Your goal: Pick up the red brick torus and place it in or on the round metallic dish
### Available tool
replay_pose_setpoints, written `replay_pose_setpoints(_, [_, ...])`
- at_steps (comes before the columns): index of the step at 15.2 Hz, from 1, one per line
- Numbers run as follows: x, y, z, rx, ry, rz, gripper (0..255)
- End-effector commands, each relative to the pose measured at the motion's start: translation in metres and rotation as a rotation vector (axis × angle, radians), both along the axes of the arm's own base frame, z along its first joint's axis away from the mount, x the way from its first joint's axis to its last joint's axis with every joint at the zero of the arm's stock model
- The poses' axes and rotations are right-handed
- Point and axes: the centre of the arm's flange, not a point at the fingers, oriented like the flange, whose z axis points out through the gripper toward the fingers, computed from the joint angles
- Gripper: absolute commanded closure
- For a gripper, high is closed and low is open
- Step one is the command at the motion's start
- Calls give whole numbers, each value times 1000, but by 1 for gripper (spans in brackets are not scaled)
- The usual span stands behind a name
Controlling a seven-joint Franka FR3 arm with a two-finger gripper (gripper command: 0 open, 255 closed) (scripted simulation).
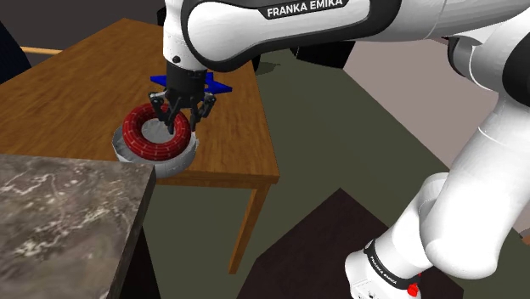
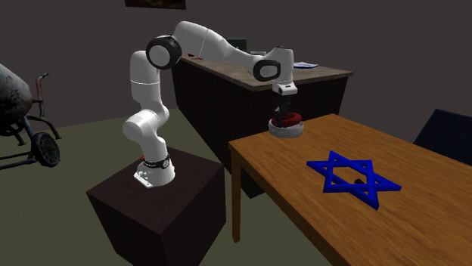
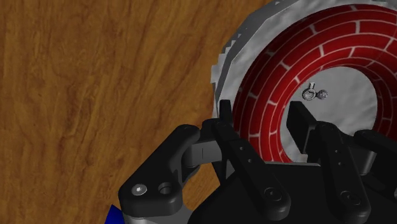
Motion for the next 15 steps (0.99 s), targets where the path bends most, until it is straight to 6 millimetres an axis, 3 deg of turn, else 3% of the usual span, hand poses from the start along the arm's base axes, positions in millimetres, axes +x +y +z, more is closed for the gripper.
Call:
replay_pose_setpoints(1, [0,0,-1,0,0,1,255])
replay_pose_setpoints(5, [0,0,-1,0,0,1,255])
replay_pose_setpoints(6, [0,0,-1,0,0,1,0])
replay_pose_setpoints(11, [0,0,-1,0,0,1,0])
replay_pose_setpoints(15, [-4,-2,49,0,0,1,0])
